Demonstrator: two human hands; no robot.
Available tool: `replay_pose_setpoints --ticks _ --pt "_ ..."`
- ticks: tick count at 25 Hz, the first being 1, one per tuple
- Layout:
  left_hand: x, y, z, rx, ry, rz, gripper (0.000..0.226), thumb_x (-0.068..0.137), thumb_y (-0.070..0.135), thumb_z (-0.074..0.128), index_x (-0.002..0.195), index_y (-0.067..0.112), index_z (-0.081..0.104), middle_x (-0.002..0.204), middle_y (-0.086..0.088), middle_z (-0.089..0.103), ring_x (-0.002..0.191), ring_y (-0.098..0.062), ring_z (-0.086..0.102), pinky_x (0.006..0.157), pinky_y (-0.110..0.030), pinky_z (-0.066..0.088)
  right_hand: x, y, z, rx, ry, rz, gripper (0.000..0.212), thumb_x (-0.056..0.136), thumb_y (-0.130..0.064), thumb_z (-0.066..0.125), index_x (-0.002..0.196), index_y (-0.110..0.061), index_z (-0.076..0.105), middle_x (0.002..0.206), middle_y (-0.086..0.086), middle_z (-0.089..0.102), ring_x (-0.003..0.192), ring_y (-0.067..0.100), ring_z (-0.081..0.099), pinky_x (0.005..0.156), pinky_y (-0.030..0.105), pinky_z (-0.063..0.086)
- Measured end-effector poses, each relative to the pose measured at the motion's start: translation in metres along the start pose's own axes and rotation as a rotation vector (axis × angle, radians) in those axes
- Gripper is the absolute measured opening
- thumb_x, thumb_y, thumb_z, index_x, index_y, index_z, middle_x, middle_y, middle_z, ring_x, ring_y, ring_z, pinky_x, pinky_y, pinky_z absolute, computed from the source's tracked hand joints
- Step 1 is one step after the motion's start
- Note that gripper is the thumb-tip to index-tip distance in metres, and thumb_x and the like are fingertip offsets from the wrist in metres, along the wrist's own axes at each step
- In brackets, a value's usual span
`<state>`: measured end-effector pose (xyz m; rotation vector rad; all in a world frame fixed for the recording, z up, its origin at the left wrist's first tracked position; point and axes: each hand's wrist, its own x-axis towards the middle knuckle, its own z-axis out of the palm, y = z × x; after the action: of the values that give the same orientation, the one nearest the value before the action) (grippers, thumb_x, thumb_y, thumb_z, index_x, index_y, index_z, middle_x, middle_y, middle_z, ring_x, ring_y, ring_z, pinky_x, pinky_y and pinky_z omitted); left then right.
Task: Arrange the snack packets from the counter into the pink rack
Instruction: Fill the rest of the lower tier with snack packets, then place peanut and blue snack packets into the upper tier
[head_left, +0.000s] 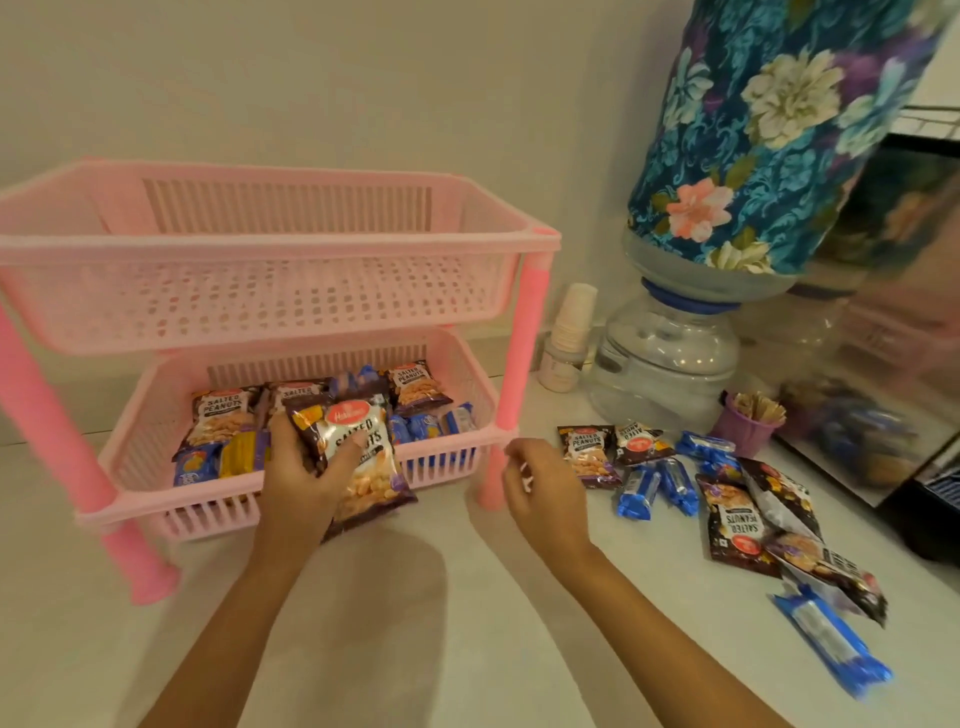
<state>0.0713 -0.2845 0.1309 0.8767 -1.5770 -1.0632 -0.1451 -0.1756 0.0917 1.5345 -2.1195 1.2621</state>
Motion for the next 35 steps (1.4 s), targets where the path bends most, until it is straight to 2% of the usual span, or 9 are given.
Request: replay_pose_setpoints --ticks 5,8,14,19,22,26,29,32,35 --pt "-0.072 -0.033 0.061 -0.028 -0.203 -0.38 0.038 0.086 0.02 0.067 0.12 0.02 0.05 0.106 -0.001 0.069 0.086 -0.015 0.07 0.067 -0.026 0.054 0.001 0.096 -0.024 -0.198 -0.137 0.689 0.051 0.086 -0.019 0.059 0.133 -0.01 0.039 0.132 0.02 0.041 0.121 0.038 0.042 0.094 0.045 0.041" --pt "-0.091 -0.042 0.083 0.002 -0.22 -0.527 0.033 0.086 0.024 0.068 0.114 0.019 0.051 0.105 -0.004 0.068 0.085 -0.018 0.069 0.071 -0.033 0.054 0.01 0.13 -0.041 -0.355 -0.29 0.863 0.063 0.09 -0.037 0.055 0.142 -0.021 0.025 0.143 0.024 0.025 0.132 0.043 0.027 0.099 0.049 0.039" --pt "-0.101 -0.027 0.11 0.002 -0.211 -0.655 0.034 0.086 0.028 0.067 0.114 0.022 0.049 0.102 -0.002 0.068 0.084 -0.021 0.071 0.068 -0.033 0.056 0.025 0.165 -0.054 -0.38 -0.362 0.844 0.043 0.095 -0.026 0.046 0.132 -0.012 0.031 0.129 0.026 0.049 0.116 0.041 0.05 0.085 0.043 0.046" --pt "-0.104 -0.014 0.119 -0.043 -0.194 -0.68 0.041 0.084 0.031 0.07 0.117 0.02 0.051 0.103 -0.004 0.071 0.08 -0.02 0.074 0.077 -0.04 0.059 0.027 0.169 -0.057 -0.151 -0.407 0.966 0.082 0.083 -0.028 0.068 0.137 -0.003 0.013 0.124 0.024 0.054 0.109 0.04 0.056 0.074 0.039 0.044" --pt "-0.09 0.012 0.117 -0.131 -0.197 -0.641 0.041 0.083 0.03 0.071 0.119 0.021 0.052 0.102 -0.003 0.073 0.08 -0.019 0.074 0.07 -0.033 0.059 0.034 0.149 -0.063 -0.075 -0.401 0.939 0.078 0.082 -0.036 0.067 0.135 0.002 0.026 0.111 0.021 0.06 0.1 0.036 0.059 0.08 0.038 0.05" --pt "-0.064 0.066 0.09 -0.235 -0.3 -0.493 0.029 0.086 0.028 0.068 0.113 0.027 0.058 0.099 0.002 0.075 0.084 -0.015 0.073 0.065 -0.023 0.056 0.058 0.08 -0.08 0.216 -0.348 0.786 0.051 0.075 -0.035 0.068 0.105 0.004 0.055 0.087 0.018 0.066 0.074 0.03 0.063 0.066 0.041 0.055" --pt "-0.038 0.111 0.049 -0.269 -0.323 -0.326 0.03 0.087 0.029 0.065 0.117 0.031 0.06 0.106 0.012 0.073 0.096 -0.006 0.069 0.079 -0.022 0.055 0.083 -0.01 -0.103 0.628 -0.311 0.695 0.018 0.079 -0.021 0.065 0.082 -0.006 0.056 0.071 0.015 0.058 0.059 0.024 0.055 0.048 0.028 0.046" --pt "-0.003 0.159 -0.006 -0.231 -0.307 -0.195 0.022 0.088 0.033 0.061 0.11 0.031 0.063 0.102 0.007 0.074 0.09 -0.01 0.07 0.087 -0.029 0.055 0.101 -0.097 -0.115 0.808 -0.376 0.612 0.031 0.066 -0.036 0.065 0.087 -0.016 0.052 0.065 0.004 0.052 0.051 0.014 0.051 0.047 0.022 0.042" --pt "0.046 0.203 -0.061 -0.211 -0.308 -0.185 0.02 0.091 0.035 0.055 0.096 0.017 0.061 0.076 -0.003 0.073 0.063 -0.017 0.069 0.068 -0.033 0.058 0.122 -0.168 -0.118 0.855 -0.412 0.474 0.03 0.064 -0.037 0.061 0.083 -0.017 0.049 0.061 0.003 0.045 0.043 0.01 0.045 0.043 0.02 0.037"
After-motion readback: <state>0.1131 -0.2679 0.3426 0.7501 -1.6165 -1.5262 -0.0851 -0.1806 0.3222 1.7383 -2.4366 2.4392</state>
